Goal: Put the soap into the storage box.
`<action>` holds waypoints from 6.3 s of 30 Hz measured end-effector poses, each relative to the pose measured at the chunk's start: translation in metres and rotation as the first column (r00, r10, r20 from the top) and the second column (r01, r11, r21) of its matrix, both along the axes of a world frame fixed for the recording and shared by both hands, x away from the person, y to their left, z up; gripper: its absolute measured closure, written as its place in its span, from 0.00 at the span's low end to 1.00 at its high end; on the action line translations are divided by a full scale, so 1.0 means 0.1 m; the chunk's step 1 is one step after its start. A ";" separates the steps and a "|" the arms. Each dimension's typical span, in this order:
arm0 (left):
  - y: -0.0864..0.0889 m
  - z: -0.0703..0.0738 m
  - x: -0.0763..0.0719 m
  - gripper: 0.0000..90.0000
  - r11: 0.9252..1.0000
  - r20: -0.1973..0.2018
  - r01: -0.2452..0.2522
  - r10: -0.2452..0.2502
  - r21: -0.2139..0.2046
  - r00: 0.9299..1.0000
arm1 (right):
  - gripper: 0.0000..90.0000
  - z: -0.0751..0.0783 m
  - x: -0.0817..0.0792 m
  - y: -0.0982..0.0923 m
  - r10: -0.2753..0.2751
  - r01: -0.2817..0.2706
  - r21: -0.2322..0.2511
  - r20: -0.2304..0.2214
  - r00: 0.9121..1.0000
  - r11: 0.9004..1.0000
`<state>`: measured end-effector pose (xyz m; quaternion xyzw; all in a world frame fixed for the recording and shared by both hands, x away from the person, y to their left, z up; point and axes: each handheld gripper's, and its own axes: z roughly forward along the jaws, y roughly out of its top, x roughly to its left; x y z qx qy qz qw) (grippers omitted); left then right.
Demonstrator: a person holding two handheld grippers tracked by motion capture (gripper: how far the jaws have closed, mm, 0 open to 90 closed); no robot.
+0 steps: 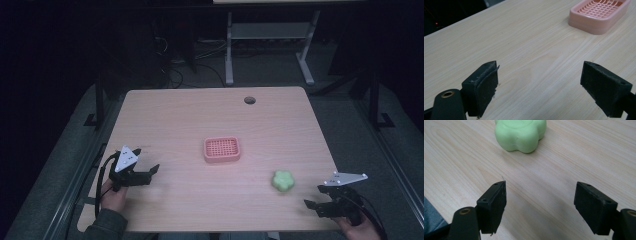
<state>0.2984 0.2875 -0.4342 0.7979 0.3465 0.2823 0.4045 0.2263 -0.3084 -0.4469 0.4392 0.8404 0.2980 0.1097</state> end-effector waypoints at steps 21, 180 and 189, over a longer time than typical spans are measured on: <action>0.01 0.00 -0.03 0.16 1.000 0.002 0.004 -0.004 0.016 1.000 | 0.24 0.04 0.09 0.16 0.038 -0.038 -0.015 0.006 0.999 0.999; 0.04 0.04 -0.06 0.16 1.000 0.016 0.009 -0.009 0.002 1.000 | 0.29 0.37 1.21 1.32 0.265 -0.304 -0.208 -0.196 0.944 0.930; 0.03 0.04 -0.06 0.16 1.000 0.017 0.012 -0.012 0.002 1.000 | 0.29 0.41 1.30 1.44 0.286 -0.325 -0.213 -0.196 0.938 0.922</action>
